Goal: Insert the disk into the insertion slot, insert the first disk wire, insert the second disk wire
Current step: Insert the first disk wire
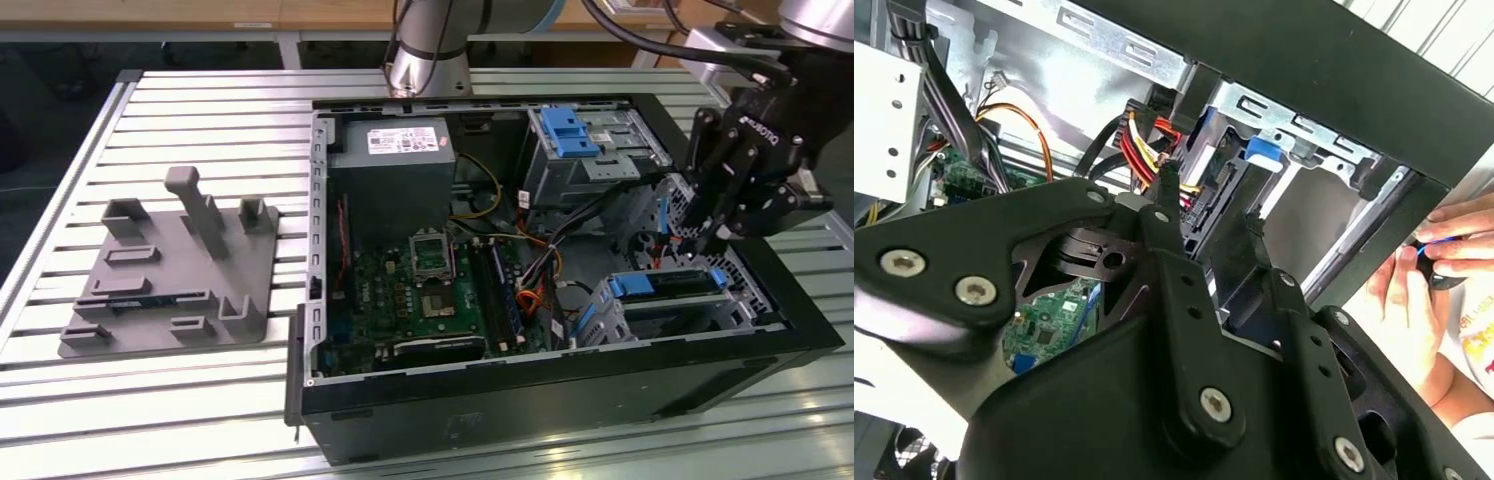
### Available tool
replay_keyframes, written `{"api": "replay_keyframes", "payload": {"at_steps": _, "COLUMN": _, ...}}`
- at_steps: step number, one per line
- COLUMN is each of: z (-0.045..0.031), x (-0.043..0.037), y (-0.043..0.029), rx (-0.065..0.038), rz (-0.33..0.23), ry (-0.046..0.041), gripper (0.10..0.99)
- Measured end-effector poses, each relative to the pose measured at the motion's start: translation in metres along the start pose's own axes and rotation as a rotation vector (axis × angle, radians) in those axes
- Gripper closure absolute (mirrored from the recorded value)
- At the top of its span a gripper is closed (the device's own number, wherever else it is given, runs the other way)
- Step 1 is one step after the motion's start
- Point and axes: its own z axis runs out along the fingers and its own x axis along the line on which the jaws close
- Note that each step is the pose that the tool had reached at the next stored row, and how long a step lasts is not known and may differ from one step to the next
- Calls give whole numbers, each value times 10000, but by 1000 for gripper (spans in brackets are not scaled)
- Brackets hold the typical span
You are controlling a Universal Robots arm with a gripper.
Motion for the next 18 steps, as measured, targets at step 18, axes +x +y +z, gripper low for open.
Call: {"api": "replay_keyframes", "payload": {"at_steps": 18, "z": 55, "x": 86, "y": -8, "rx": -28, "rz": -16, "ry": -411, "gripper": 824}}
